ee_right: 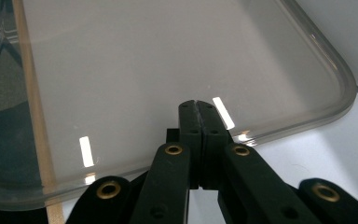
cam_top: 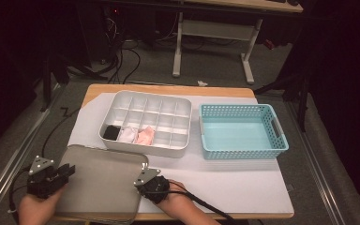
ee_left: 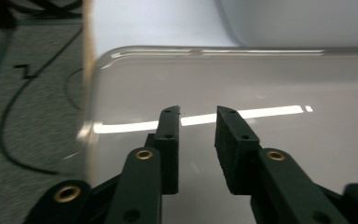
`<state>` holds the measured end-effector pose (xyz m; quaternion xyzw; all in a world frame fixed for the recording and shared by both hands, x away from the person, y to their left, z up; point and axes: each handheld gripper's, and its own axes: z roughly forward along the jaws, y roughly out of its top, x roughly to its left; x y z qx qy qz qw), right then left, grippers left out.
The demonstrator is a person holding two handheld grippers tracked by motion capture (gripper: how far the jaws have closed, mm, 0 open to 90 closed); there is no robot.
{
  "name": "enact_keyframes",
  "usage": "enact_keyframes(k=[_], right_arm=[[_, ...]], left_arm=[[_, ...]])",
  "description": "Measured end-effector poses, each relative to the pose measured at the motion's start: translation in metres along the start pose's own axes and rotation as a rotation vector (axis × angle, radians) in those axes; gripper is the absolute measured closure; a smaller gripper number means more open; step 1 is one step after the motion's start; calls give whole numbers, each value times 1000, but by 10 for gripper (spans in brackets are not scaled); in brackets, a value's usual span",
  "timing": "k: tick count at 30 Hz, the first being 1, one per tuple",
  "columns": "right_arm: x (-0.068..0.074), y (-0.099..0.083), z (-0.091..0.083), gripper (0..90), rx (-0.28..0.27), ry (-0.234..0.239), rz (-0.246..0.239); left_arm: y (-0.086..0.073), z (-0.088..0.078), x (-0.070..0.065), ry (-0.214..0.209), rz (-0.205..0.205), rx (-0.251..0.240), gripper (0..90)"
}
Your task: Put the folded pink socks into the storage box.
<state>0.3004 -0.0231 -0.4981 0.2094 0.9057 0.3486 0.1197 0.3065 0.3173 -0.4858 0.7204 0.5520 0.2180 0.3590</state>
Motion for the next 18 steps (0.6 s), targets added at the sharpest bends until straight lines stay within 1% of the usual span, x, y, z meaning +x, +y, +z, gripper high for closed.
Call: enact_keyframes(k=[3, 5, 6, 7, 8, 11, 13, 14, 16, 18], right_arm=[[0, 0, -1, 900, -2, -2, -1], [1, -1, -1, 900, -6, -5, 2], [0, -1, -1, 900, -10, -1, 6], [0, -1, -1, 900, -9, -2, 4], [0, -2, -1, 900, -13, -1, 8], [1, -3, -1, 900, -20, -1, 8], [1, -4, -2, 900, -28, 0, 15], [0, -4, -2, 900, -29, 3, 14], [0, -5, -3, 900, -31, -1, 16], [-1, -6, -5, 900, -31, -12, 17]], left_arm=[[-7, -3, 11, 53, -14, -1, 779], [-11, -6, 17, 94, -11, -2, 840], [-13, -7, 20, 109, -12, -9, 872], [-14, -8, 22, 114, -10, -10, 898], [-16, -9, 25, 124, -9, -12, 899], [-20, -11, 34, 122, -38, -17, 900], [-23, -10, 41, 117, -69, -24, 900], [-24, -11, 43, 118, -75, -25, 900], [-27, -10, 48, 109, -99, -29, 900], [-30, -9, 52, 111, -115, -28, 900]])
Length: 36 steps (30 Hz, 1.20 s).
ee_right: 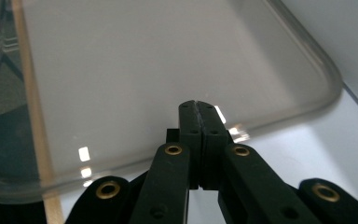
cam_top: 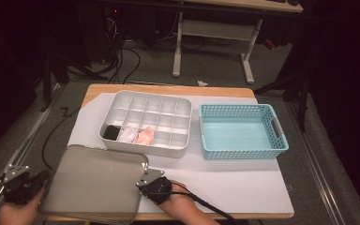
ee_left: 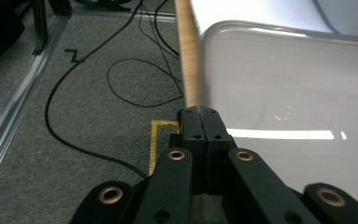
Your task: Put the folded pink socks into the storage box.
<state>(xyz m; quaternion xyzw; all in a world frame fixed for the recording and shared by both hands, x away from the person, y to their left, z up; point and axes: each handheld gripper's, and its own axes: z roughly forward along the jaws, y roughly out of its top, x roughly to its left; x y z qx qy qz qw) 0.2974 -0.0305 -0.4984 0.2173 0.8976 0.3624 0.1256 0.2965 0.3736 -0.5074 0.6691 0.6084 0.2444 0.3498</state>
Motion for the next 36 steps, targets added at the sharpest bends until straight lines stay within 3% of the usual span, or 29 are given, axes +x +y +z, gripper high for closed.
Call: enact_keyframes(k=[2, 3, 9, 16, 18, 22, 25, 28, 29, 33, 36], right_arm=[[-3, -2, -2, 900, 0, -9, 8], [-5, -4, -1, 900, 32, -25, 1], [-8, -12, -4, 900, -7, -20, 45], [-8, -14, -6, 900, -6, -20, 44], [-8, -14, -6, 900, -4, -19, 42], [-9, -15, -7, 900, -6, -31, 53], [-10, -17, -9, 900, -9, -41, 66], [-13, -20, -11, 900, -5, -51, 88], [-14, -21, -12, 900, -4, -53, 88], [-17, -26, -13, 900, 4, -61, 100], [-19, -29, -13, 900, 2, -65, 126]], left_arm=[[-3, 2, 4, -8, -15, 1, 900], [-4, 3, 5, -10, -19, -2, 899], [-8, 0, 13, -8, -61, -47, 898], [-11, 4, 28, 20, -86, -24, 898], [-12, 8, 29, 32, -80, -5, 898], [-14, 17, 28, 0, -64, 46, 899], [-13, 18, 24, -30, -58, 42, 900], [-12, 16, 21, -7, -52, 39, 900], [-12, 15, 21, -43, -69, 17, 900], [-8, 12, 12, 19, -13, 32, 900], [-10, 11, 14, -4, -36, 27, 900]])
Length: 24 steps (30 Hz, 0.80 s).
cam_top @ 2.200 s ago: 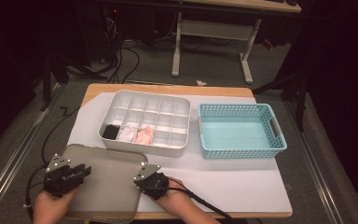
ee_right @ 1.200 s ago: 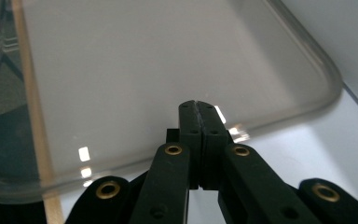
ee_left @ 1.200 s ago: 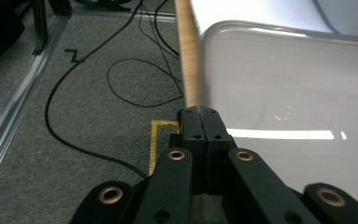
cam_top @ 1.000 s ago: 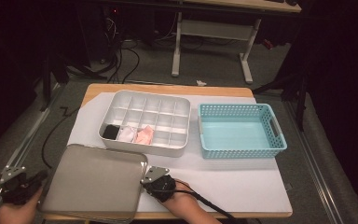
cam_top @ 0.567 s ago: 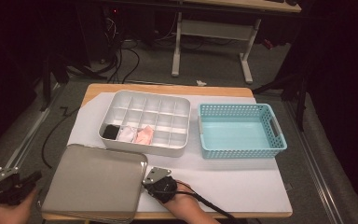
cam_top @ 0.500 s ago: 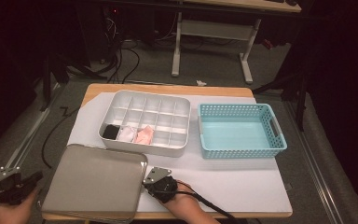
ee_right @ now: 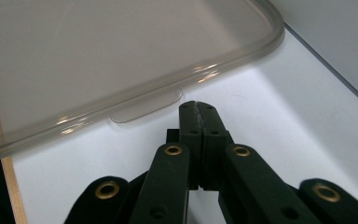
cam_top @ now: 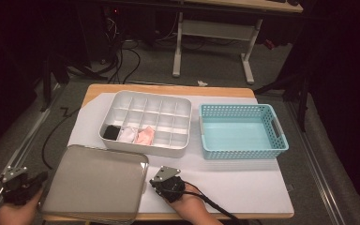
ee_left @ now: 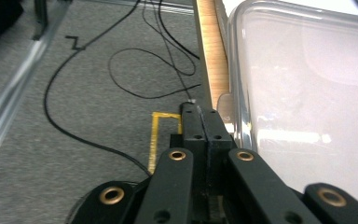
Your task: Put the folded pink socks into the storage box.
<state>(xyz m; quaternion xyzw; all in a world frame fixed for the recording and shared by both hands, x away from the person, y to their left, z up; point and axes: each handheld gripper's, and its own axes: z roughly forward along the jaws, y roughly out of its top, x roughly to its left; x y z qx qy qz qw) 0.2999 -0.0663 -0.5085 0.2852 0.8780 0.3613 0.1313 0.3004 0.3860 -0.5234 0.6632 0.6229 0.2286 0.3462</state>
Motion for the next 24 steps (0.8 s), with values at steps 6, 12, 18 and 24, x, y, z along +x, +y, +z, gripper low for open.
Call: enact_keyframes(k=[6, 12, 18, 24], right_arm=[[-4, -3, -3, 900, -2, -7, 22], [-10, -10, -9, 900, -7, -28, 52], [-19, -19, -18, 900, -10, -40, 77], [-17, -19, -18, 900, -13, -33, 81]], left_arm=[[5, -3, -15, -66, 44, -18, 900], [19, 3, -55, -83, 168, 17, 900], [28, -8, -46, -35, 129, -38, 900], [19, 0, -28, -19, 93, 9, 900]])
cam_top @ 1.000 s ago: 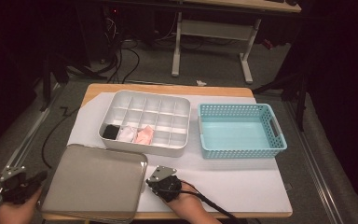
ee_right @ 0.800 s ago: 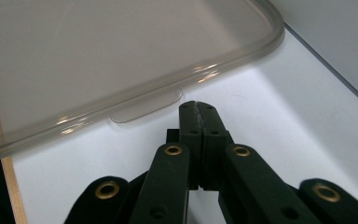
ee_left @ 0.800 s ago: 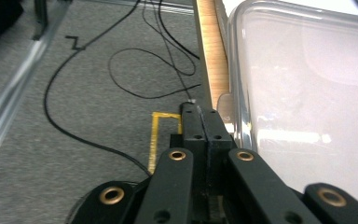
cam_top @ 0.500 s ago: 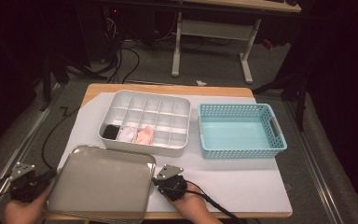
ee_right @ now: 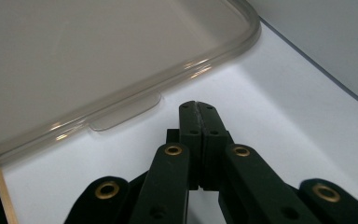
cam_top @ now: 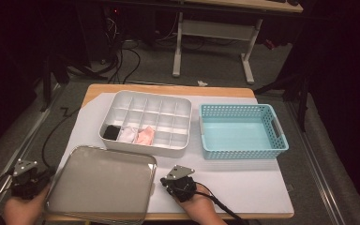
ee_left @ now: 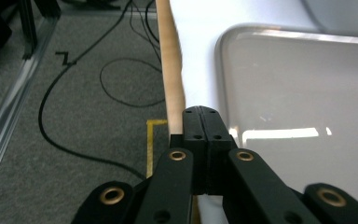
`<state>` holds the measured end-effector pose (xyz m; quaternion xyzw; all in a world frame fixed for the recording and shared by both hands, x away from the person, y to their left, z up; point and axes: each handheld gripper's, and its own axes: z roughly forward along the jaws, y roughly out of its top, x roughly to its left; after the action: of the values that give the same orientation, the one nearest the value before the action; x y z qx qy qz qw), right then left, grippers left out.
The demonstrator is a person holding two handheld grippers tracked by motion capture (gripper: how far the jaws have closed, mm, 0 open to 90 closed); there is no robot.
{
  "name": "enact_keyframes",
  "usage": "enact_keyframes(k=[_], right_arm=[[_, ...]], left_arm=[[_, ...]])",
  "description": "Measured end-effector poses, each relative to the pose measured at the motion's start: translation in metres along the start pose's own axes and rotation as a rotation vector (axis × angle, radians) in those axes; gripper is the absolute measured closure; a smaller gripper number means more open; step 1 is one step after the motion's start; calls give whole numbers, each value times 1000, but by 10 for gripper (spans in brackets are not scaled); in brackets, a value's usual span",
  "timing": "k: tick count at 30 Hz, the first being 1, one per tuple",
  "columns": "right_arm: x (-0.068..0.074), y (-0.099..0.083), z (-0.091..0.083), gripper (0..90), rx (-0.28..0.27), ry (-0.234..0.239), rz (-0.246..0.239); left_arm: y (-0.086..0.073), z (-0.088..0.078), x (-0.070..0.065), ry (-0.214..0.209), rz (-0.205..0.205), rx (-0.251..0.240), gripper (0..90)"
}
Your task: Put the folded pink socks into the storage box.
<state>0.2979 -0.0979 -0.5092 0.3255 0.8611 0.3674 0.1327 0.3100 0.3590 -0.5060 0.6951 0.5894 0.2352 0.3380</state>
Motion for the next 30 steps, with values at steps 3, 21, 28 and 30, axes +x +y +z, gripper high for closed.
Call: enact_keyframes(k=[3, 21, 28, 30], right_arm=[[1, 0, 1, 900, -2, 4, -4], [-4, -11, -14, 900, -7, -23, 40], [-22, -31, -36, 900, -10, -72, 111], [-27, -35, -40, 900, -12, -86, 129]], left_arm=[[-4, 3, 1, -4, -6, 3, 900], [-4, 4, -36, -68, 49, 27, 900], [-5, 6, -61, -124, 77, 43, 900], [-6, 6, -72, -152, 89, 52, 900]])
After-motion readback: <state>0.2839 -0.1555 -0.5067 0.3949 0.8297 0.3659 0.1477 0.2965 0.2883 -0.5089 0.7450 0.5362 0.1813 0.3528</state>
